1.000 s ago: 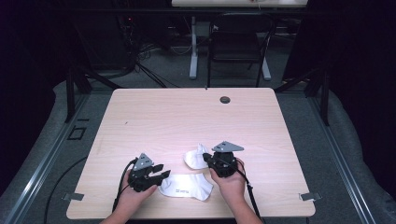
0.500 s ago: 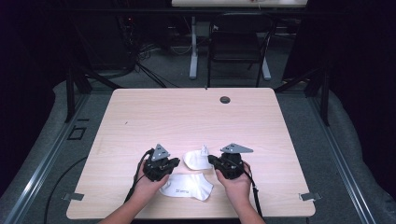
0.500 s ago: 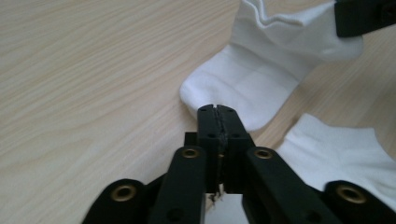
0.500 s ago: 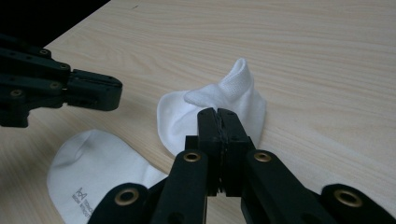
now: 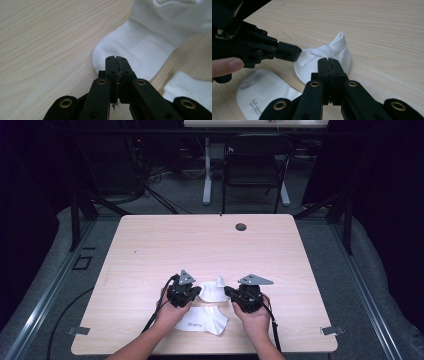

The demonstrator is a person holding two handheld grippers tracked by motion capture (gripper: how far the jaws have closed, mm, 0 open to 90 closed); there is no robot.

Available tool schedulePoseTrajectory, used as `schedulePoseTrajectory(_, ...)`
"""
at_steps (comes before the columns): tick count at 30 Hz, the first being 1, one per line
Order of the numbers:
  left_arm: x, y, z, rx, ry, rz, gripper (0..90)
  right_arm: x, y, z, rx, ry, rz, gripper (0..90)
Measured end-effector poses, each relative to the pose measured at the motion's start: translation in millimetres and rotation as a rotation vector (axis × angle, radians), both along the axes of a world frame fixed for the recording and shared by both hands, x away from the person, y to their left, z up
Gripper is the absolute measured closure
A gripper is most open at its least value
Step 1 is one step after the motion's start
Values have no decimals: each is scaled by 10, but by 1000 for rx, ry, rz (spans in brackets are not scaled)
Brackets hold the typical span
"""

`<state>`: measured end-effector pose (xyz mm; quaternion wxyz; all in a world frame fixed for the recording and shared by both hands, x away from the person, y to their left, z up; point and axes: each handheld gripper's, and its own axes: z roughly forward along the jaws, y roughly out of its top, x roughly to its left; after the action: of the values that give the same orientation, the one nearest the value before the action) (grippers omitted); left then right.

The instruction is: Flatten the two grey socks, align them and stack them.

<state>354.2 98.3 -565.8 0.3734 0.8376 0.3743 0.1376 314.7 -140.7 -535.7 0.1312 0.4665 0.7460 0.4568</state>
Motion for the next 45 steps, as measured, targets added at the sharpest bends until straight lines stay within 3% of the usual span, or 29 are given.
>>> schedulePoseTrajectory(6, -6, 40, -39, 32, 7, 0, 887, 7, -98, -12, 12, 11, -34, 897)
schedulePoseTrajectory(12, 0, 114, -83, 42, 25, 5, 837, 14, -214, -67, -12, 39, -60, 897)
schedulePoseTrajectory(17, 8, 167, -103, 23, 43, -4, 779, 22, -302, -160, -32, 70, -85, 897)
schedulePoseTrajectory(24, 4, 188, -113, 19, 33, -3, 742, 34, -356, -318, -87, 116, -103, 895)
schedulePoseTrajectory(28, 0, 197, -117, 15, 30, -2, 733, 32, -370, -345, -95, 131, -115, 861)
schedulePoseTrajectory(31, 6, 209, -117, 15, 30, -3, 729, 0, -413, -296, -89, 93, -155, 777)
schedulePoseTrajectory(33, 8, 211, -117, 12, 32, -3, 724, -58, -445, -202, -72, 20, -182, 765)
schedulePoseTrajectory(35, 11, 210, -118, 11, 32, -3, 721, -107, -396, -94, -77, -62, -157, 764)
schedulePoseTrajectory(36, 13, 209, -119, 9, 33, -1, 719, -104, -354, -75, -92, -75, -128, 758)
schedulePoseTrajectory(39, 24, 209, -120, 8, 34, 2, 716, -27, -205, -141, -123, -53, -67, 757)
schedulePoseTrajectory(41, 31, 211, -122, 4, 34, 3, 714, 68, -153, -220, -141, -15, -42, 755)
schedulePoseTrajectory(45, 40, 217, -125, 0, 33, 3, 715, 189, -144, -355, -180, 28, -47, 750)
